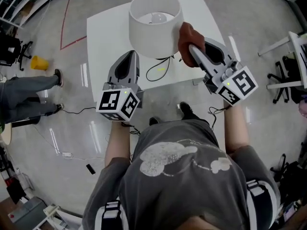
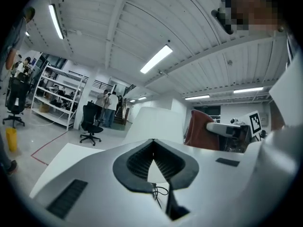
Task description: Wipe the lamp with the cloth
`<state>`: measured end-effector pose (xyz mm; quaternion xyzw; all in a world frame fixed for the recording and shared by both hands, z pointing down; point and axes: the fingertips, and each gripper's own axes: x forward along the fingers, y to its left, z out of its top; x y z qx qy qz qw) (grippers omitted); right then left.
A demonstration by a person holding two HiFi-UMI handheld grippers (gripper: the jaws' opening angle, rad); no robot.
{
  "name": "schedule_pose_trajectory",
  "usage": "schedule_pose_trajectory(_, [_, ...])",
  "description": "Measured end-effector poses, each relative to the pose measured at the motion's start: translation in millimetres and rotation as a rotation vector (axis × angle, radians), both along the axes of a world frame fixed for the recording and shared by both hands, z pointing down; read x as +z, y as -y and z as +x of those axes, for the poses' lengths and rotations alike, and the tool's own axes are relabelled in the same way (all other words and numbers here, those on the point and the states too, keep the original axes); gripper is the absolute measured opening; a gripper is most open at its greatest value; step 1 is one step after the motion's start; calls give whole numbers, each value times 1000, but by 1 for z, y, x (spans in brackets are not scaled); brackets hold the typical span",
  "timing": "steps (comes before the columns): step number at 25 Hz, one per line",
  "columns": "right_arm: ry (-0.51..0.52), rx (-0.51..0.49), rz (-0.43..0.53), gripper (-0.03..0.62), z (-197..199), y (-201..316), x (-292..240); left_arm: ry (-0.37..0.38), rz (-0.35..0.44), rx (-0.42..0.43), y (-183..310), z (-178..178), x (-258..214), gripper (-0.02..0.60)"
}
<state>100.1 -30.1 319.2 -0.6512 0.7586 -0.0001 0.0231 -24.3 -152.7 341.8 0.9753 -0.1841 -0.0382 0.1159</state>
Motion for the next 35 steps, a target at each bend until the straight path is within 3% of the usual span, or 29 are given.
schedule_pose_trajectory(5, [-35, 62, 43, 86, -8, 19, -29, -30, 17, 78, -3, -5, -14, 8])
schedule_pose_trajectory(14, [-6, 83, -68, 86, -38, 36, 14, -14, -14, 149, -17, -20, -3, 8])
schedule_pose_trajectory(21, [5, 16, -216, 86, -41, 39, 74, 52, -51, 110, -22, -11, 20, 8])
schedule_pose_trajectory(35, [100, -180, -275, 86, -74, 36, 127, 152, -64, -17, -32, -11, 41, 8])
